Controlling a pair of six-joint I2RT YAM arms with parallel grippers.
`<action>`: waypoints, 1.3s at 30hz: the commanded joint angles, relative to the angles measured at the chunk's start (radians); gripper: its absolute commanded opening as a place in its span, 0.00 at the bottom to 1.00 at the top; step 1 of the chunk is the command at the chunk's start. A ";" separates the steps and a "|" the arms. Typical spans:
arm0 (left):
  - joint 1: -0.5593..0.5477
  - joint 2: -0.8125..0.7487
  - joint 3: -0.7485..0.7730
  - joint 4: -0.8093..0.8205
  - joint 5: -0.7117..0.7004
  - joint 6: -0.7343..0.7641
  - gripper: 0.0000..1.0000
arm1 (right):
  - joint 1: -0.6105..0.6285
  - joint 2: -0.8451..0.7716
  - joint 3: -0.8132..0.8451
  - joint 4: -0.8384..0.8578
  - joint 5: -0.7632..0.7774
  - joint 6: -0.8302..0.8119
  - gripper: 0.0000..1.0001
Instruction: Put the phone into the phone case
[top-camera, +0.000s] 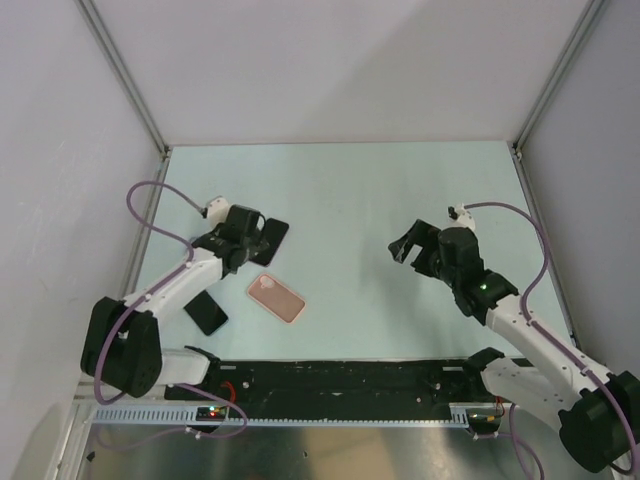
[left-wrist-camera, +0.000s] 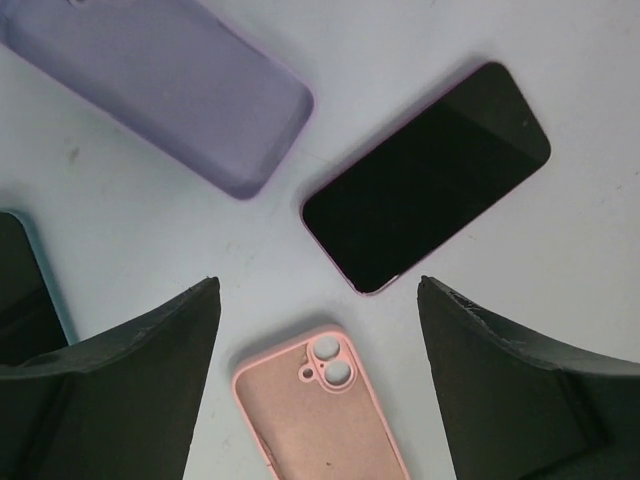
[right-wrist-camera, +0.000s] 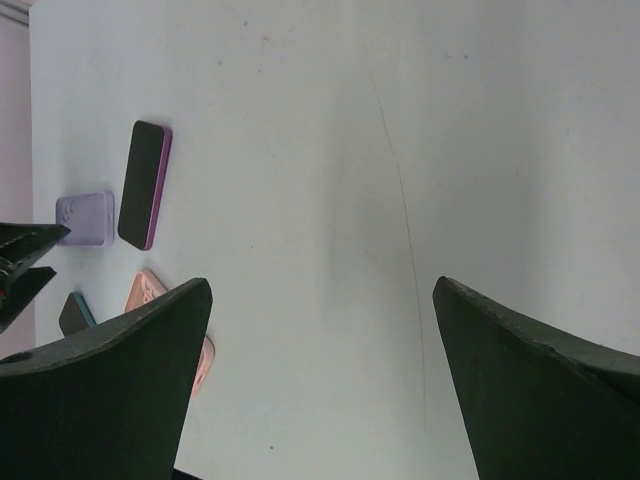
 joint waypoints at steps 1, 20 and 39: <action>-0.035 0.003 -0.042 -0.008 0.040 -0.102 0.82 | -0.020 0.033 0.017 0.062 -0.044 -0.011 0.99; -0.245 -0.066 -0.318 -0.070 -0.022 -0.580 0.39 | -0.024 0.147 0.018 0.112 -0.137 -0.006 0.96; -0.447 0.396 0.299 -0.087 -0.013 -0.297 0.00 | -0.047 0.086 0.017 0.083 -0.090 -0.021 0.96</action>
